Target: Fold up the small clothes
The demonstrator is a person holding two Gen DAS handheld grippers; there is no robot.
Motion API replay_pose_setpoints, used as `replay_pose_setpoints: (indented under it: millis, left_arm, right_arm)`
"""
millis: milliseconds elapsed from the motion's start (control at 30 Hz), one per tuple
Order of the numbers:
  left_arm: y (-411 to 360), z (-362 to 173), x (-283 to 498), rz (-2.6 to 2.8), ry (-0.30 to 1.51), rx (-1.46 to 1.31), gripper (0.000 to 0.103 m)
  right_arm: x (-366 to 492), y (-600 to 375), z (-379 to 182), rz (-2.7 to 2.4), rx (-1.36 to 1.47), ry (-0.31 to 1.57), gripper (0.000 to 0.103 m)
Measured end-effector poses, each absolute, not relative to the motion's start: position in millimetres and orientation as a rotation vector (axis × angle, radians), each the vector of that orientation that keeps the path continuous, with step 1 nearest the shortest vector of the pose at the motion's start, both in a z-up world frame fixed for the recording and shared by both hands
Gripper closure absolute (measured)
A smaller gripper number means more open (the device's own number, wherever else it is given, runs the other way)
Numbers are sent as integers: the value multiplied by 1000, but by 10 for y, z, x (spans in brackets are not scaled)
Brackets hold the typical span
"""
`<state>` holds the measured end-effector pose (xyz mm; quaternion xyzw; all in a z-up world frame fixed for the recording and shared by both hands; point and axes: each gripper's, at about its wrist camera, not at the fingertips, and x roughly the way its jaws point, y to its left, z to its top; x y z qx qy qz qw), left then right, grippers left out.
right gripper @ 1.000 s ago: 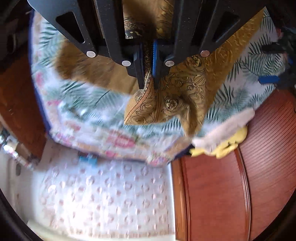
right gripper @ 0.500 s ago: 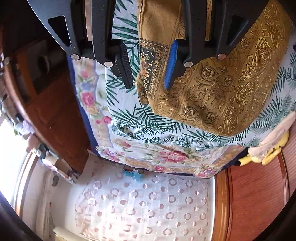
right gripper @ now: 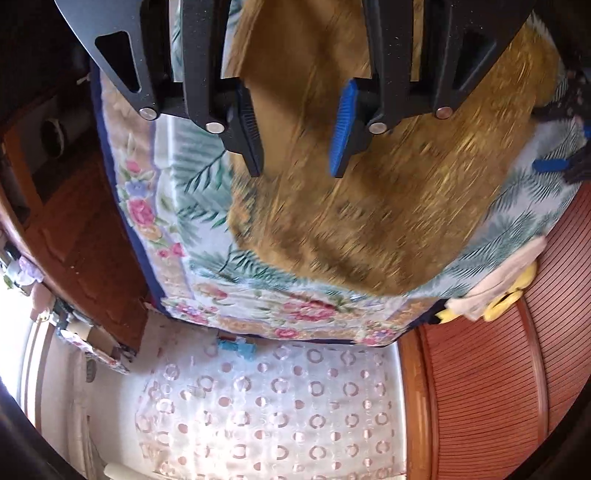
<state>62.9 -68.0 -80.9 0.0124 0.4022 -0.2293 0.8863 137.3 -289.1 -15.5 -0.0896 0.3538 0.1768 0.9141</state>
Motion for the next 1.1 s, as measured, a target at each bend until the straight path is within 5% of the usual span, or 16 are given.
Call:
replay_pose_setpoints:
  millis: [700, 800, 967, 1100]
  left_arm:
    - [-895, -928, 199, -608, 921, 100, 46]
    - [-904, -920, 117, -628, 925, 103, 56]
    - [-906, -906, 19, -648, 915, 103, 95]
    - [-934, -656, 48, -661, 831, 85, 98]
  right_arm:
    - [59, -3079, -411, 468, -145, 782, 49]
    - [-58, -3079, -402, 466, -156, 789, 49]
    - [-209, -3104, -387, 479, -159, 789, 49]
    - [-269, -3006, -392, 522, -151, 798, 48]
